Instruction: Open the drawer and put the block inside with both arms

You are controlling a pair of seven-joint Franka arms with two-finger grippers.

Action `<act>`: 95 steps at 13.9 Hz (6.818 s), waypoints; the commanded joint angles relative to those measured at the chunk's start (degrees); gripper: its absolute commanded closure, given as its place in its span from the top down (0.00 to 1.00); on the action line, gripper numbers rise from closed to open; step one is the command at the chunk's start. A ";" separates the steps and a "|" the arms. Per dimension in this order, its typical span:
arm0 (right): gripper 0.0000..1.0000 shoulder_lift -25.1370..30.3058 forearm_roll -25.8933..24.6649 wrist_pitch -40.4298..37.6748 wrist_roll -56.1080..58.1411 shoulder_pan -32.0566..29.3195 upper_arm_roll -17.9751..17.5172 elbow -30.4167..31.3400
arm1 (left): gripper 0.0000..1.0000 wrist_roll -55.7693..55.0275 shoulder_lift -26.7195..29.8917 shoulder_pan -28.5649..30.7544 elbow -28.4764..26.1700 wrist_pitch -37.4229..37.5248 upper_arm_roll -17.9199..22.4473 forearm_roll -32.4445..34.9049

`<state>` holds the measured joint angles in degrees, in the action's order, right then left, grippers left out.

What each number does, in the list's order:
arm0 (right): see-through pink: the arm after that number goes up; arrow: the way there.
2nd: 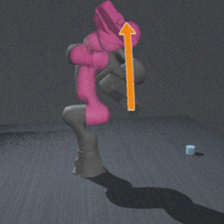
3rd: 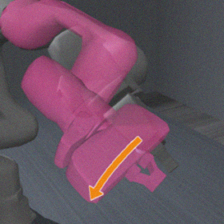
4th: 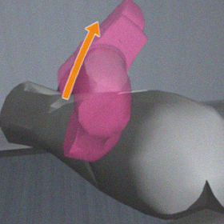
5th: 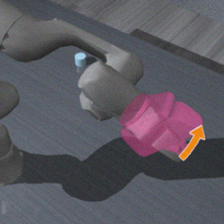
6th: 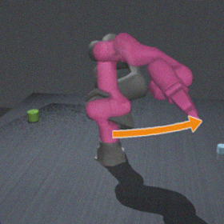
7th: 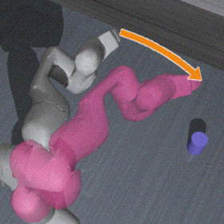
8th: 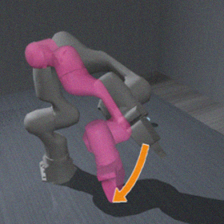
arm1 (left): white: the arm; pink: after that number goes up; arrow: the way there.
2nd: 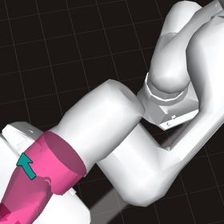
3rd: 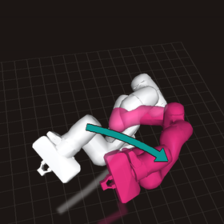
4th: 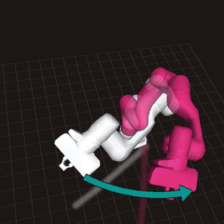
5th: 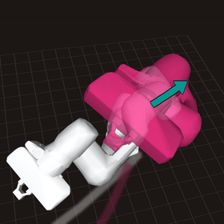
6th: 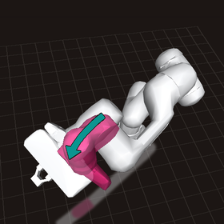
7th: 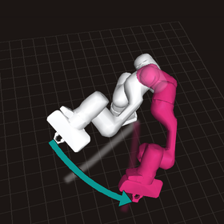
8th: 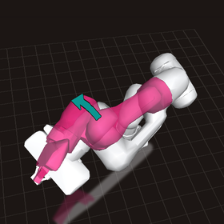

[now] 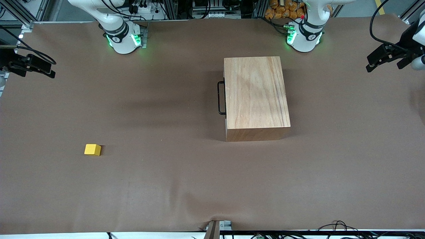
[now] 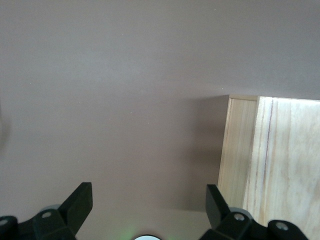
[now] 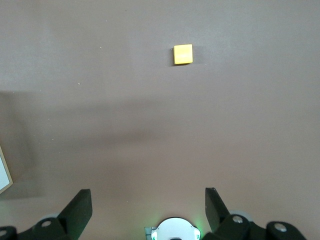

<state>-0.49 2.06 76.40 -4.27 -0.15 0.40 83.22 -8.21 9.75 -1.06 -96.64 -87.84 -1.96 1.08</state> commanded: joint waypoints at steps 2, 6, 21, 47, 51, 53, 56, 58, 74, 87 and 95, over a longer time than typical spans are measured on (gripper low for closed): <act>1.00 -0.12 -0.12 -0.11 -0.82 0.15 0.04 -0.42 | 1.00 -0.76 -0.26 0.36 1.10 1.18 -0.15 -0.55; 1.00 -0.21 -0.12 -0.20 -0.39 -0.02 0.04 -0.42 | 1.00 -0.67 -5.17 0.70 7.33 3.98 -0.15 -1.16; 1.00 -0.21 -0.12 -0.28 -0.30 -0.11 0.04 -0.34 | 1.00 -34.20 -23.16 -15.17 20.42 5.92 -7.18 -2.48; 1.00 -0.21 -0.12 -0.28 -0.30 -0.29 0.13 -0.34 | 1.00 -50.33 -56.59 -63.72 31.34 -6.38 15.93 4.81; 1.00 -0.21 -0.12 -0.28 -0.30 -0.29 0.13 -0.34 | 0.90 -50.59 -57.39 -63.81 31.69 -7.08 15.76 4.37; 1.00 -0.21 -0.12 -0.28 -0.30 -0.29 0.13 -0.34 | 0.83 -50.76 -57.39 -63.81 31.96 -7.69 15.49 4.37; 1.00 -0.21 -0.12 -0.37 -0.30 -0.29 0.13 -0.34 | 0.83 -51.03 -57.30 -63.89 31.87 -8.40 15.05 4.46; 1.00 -0.21 -0.12 -0.37 -0.30 -0.29 0.13 -0.34 | 0.83 -51.03 -57.65 -63.90 31.69 -8.40 14.96 4.46; 1.00 -5.04 -0.74 -1.08 -1.00 -0.11 0.31 -1.12 | 0.76 -53.23 -58.53 -64.60 32.04 -14.55 14.96 4.46; 1.00 -21.91 -4.34 3.05 -0.91 -3.17 0.40 -1.57 | 1.00 -56.21 -58.62 -64.69 31.96 -22.98 14.35 4.29; 1.00 -24.91 -2.67 30.87 7.23 -7.49 0.13 3.16 | 1.00 -58.41 -58.88 -64.69 31.96 -29.22 13.73 4.28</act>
<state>-25.48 -1.23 101.60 -1.26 -6.49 1.38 83.78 -65.29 -48.48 -65.51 -65.58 -114.71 11.77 4.86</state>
